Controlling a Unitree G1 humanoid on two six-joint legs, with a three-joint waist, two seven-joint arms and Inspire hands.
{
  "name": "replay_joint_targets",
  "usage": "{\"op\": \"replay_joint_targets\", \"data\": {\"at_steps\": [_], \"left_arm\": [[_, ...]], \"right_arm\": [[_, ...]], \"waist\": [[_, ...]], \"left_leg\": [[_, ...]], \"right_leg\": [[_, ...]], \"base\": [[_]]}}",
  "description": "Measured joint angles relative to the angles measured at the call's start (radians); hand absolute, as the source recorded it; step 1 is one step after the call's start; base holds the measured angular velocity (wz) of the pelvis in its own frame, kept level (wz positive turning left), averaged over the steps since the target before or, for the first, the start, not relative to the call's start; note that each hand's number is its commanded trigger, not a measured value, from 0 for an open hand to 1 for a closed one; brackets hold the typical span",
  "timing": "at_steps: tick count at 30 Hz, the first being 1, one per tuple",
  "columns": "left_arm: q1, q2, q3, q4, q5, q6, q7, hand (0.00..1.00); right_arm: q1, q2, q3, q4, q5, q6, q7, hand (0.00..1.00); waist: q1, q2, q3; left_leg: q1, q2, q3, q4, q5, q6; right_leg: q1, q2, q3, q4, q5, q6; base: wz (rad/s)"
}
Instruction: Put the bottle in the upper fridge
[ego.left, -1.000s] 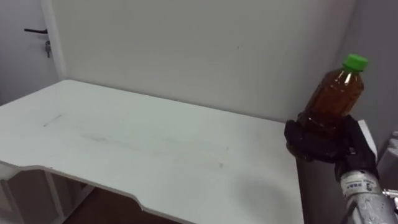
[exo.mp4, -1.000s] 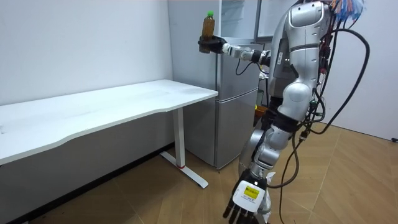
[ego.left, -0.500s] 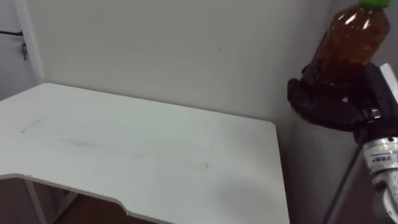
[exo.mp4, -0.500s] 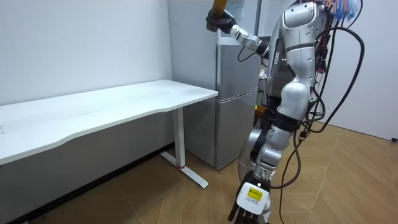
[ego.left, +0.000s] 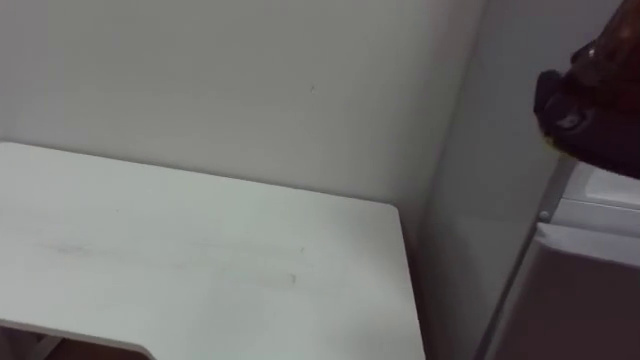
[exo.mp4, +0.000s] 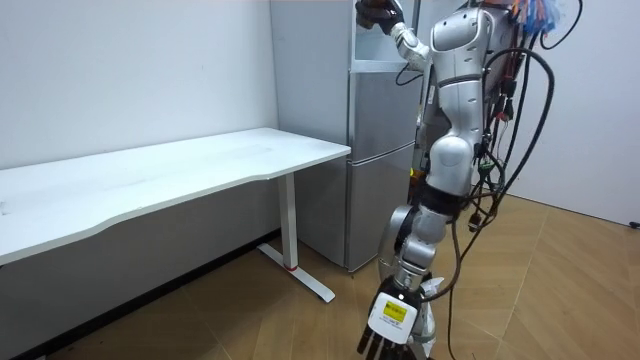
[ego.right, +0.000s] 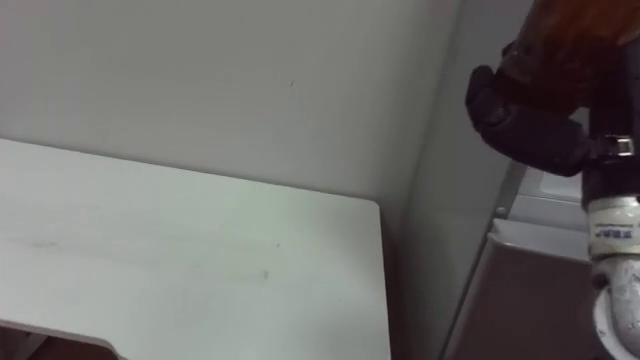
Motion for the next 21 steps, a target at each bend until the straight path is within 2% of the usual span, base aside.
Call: {"op": "replay_joint_targets", "data": {"at_steps": [4, 7, 14, 18, 21], "left_arm": [[-0.003, -0.004, 0.001, 0.001, -0.001, 0.000, 0.004, 0.00], [-0.001, -0.013, 0.001, 0.004, 0.000, 0.000, 0.007, 0.00], [0.002, -0.017, 0.006, 0.005, 0.010, 0.000, 0.014, 0.00], [0.001, -0.017, 0.032, 0.004, 0.020, 0.000, 0.029, 0.00], [0.002, -0.017, 0.033, -0.001, 0.019, 0.001, 0.028, 0.00]], "right_arm": [[0.000, 0.000, -0.043, 0.004, -0.003, -0.001, -0.041, 1.00], [0.000, 0.000, -0.070, 0.013, -0.004, -0.001, -0.076, 1.00], [0.006, -0.001, -0.077, 0.065, 0.005, -0.002, -0.112, 1.00], [0.006, -0.006, -0.086, 0.120, 0.061, -0.002, -0.103, 1.00], [0.006, -0.025, -0.089, 0.181, 0.120, -0.002, -0.100, 1.00]], "waist": [[-0.007, 0.001, 0.0005], [-0.007, 0.004, 0.0049], [-0.008, -0.007, 0.0110], [-0.009, -0.017, 0.0072], [-0.008, -0.019, 0.0069]], "left_leg": [[0.007, 0.001, 0.002, -0.009, 0.000, 0.000], [0.018, 0.000, 0.002, -0.021, 0.000, 0.000], [0.030, 0.001, 0.015, -0.034, 0.000, 0.000], [0.030, 0.001, 0.014, -0.034, 0.000, -0.001], [0.031, 0.001, 0.009, -0.034, 0.000, -0.001]], "right_leg": [[0.005, 0.007, 0.007, -0.016, 0.003, 0.004], [0.015, 0.013, 0.021, -0.028, 0.006, 0.009], [0.015, 0.019, 0.037, -0.028, 0.006, 0.009], [0.016, 0.020, 0.038, -0.030, 0.006, 0.009], [0.019, 0.020, 0.039, -0.030, 0.006, 0.009]], "base": [[0.00], [0.00], [-0.06], [0.00], [0.05]]}}
